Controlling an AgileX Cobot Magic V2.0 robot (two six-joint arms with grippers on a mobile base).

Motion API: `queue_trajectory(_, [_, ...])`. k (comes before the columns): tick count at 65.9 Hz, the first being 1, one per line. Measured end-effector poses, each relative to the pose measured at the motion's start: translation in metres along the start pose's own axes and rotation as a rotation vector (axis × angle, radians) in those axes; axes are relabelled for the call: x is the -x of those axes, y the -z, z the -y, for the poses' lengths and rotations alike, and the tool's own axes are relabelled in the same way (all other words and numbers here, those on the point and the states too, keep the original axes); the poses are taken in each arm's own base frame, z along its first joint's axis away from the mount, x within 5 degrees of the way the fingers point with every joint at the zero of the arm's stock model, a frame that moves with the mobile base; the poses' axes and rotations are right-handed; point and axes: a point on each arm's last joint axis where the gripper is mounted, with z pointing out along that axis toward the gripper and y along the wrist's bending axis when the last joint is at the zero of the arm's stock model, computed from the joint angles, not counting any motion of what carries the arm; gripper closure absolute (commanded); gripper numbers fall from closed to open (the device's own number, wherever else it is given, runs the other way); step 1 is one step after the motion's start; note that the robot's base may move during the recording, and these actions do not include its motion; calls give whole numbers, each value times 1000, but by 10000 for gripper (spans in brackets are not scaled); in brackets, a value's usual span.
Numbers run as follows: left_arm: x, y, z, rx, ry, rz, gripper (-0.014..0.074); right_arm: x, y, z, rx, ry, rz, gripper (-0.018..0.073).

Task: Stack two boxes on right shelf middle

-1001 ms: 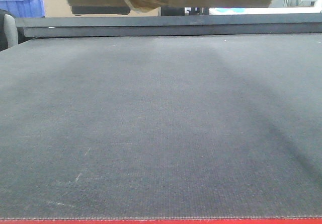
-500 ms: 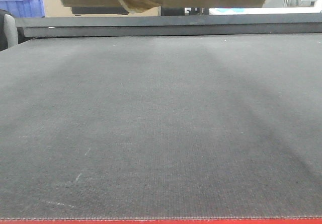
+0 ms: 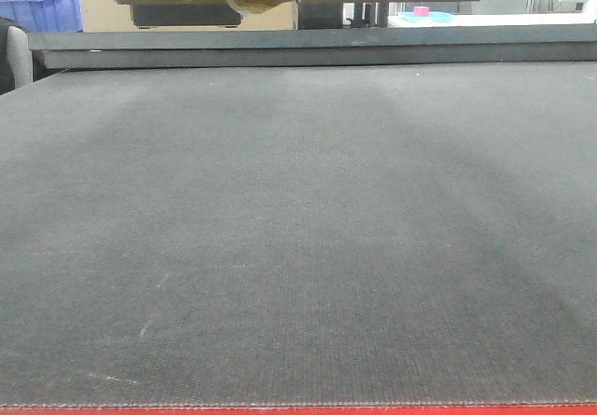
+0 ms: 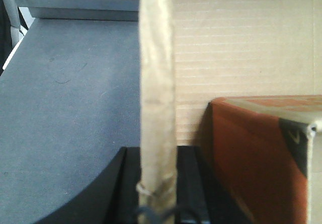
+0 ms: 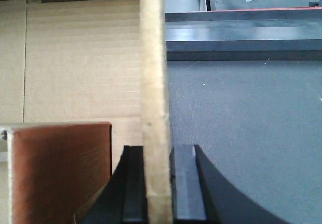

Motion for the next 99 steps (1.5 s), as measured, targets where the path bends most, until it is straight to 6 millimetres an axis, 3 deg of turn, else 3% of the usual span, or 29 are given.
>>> queue_trajectory(99, [1,0,0,1,-2,7,707,1,0,0,1,4,9,713])
